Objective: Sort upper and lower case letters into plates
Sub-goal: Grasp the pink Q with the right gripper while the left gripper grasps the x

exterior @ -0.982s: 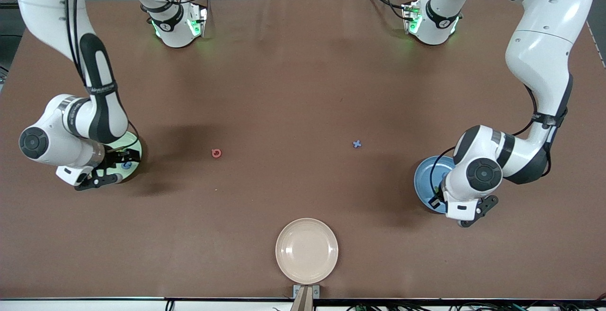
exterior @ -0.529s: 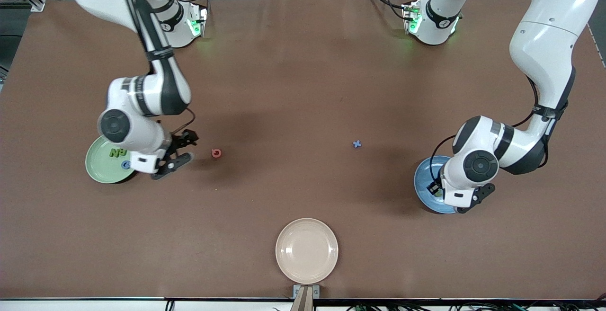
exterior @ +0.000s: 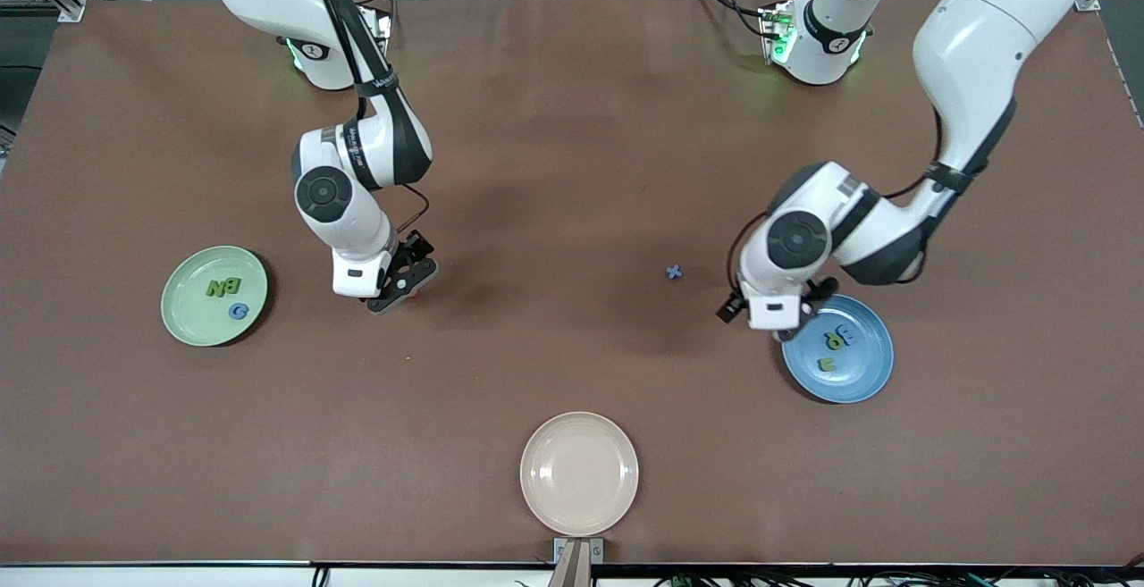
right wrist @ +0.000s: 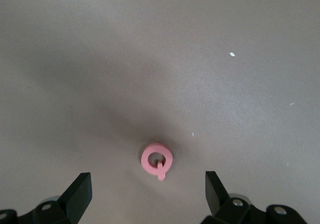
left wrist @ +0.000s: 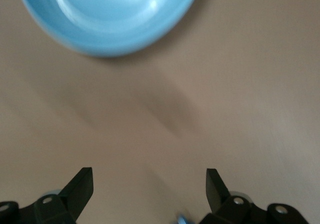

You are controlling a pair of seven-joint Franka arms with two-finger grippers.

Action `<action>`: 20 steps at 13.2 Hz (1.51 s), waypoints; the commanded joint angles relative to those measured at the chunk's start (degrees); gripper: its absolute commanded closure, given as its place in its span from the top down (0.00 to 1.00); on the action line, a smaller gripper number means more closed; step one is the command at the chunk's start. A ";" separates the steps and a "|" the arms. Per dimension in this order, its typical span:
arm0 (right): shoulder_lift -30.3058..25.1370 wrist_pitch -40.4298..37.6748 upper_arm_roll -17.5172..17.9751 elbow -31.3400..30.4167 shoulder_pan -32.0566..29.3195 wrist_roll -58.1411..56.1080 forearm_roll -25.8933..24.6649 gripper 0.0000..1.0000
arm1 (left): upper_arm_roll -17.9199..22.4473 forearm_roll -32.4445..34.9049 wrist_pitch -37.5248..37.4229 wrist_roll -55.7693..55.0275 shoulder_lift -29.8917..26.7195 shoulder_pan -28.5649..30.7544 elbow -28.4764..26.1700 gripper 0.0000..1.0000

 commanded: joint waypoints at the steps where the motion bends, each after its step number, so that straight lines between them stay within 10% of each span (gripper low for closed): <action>1: 2.48 3.23 -0.66 -0.14 1.60 -0.53 0.19 1.00 | -0.29 1.23 6.42 -9.56 -1.44 -1.53 -4.89 0.99; 7: 6.61 4.82 -0.40 0.39 -0.15 -0.44 0.81 0.99 | -0.29 10.64 13.21 -17.59 2.08 -3.90 -6.75 0.91; 20: 6.70 4.20 0.04 1.18 -0.51 -0.18 1.16 0.61 | 0.41 10.73 16.02 -16.44 6.29 -5.75 -4.56 0.60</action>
